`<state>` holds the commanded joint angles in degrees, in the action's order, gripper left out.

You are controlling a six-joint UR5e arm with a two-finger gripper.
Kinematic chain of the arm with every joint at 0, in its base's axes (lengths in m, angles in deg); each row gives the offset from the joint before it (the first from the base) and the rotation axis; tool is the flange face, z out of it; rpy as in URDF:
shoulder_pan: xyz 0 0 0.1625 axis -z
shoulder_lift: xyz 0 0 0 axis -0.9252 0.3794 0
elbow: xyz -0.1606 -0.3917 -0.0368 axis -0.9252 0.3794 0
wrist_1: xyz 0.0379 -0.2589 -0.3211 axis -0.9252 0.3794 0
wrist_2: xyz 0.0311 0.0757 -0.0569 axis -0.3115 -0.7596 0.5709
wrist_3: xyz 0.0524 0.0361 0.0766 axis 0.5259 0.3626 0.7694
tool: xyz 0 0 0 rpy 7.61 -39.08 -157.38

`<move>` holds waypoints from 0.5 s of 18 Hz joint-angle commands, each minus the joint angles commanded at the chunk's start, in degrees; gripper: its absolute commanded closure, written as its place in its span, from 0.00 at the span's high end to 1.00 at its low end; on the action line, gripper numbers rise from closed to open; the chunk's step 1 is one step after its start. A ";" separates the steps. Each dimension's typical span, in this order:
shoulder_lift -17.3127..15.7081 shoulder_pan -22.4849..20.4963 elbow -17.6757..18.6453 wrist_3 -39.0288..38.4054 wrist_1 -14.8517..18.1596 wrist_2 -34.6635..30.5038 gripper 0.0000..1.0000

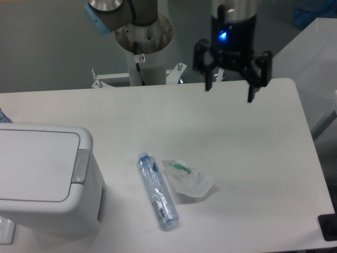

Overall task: Open the trash can
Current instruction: 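Move the open gripper down toward the trash can lid edge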

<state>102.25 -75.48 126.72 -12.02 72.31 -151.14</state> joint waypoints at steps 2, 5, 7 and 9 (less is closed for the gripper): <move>1.23 1.85 0.09 -9.76 -3.16 1.75 1.00; 2.63 5.19 0.00 -21.21 -4.75 2.20 1.00; 3.34 7.12 -0.17 -25.70 -5.28 2.20 1.00; 4.13 9.40 -0.09 -28.17 -5.28 2.03 1.00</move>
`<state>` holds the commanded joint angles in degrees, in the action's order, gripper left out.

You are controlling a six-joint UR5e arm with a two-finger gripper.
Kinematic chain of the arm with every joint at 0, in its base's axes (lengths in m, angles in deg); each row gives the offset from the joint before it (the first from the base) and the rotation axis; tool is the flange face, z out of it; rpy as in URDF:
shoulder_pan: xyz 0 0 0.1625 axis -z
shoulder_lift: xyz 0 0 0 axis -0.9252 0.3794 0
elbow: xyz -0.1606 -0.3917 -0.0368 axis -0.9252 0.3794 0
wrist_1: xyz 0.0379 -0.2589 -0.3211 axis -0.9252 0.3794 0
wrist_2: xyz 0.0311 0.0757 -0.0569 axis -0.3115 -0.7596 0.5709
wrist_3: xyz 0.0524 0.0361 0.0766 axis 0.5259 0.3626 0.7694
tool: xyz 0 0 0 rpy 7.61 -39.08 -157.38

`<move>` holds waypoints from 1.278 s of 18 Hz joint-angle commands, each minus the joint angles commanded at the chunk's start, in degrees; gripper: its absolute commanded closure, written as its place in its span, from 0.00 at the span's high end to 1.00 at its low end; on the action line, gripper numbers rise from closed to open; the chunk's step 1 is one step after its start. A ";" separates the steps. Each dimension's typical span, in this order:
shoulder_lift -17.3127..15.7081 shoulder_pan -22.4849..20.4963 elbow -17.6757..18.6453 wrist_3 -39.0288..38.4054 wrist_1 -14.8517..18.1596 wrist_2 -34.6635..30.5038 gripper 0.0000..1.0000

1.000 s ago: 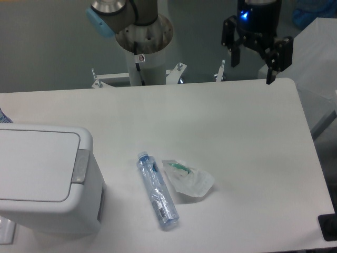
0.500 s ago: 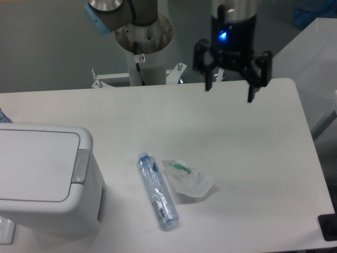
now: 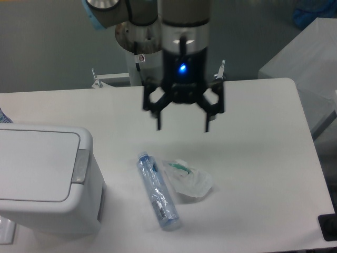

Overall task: Open the trash can
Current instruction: 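Move the open gripper down toward the trash can lid edge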

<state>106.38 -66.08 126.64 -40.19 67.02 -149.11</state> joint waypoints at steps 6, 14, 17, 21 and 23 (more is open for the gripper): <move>2.11 2.21 0.00 -10.18 -1.40 0.26 1.00; 4.40 4.93 0.18 -17.85 -3.34 1.58 1.00; 4.66 5.46 0.18 -18.82 -3.34 2.02 1.00; 4.84 5.99 0.26 -18.99 -3.34 2.37 1.00; 5.19 6.08 0.53 -18.99 -3.34 2.37 1.00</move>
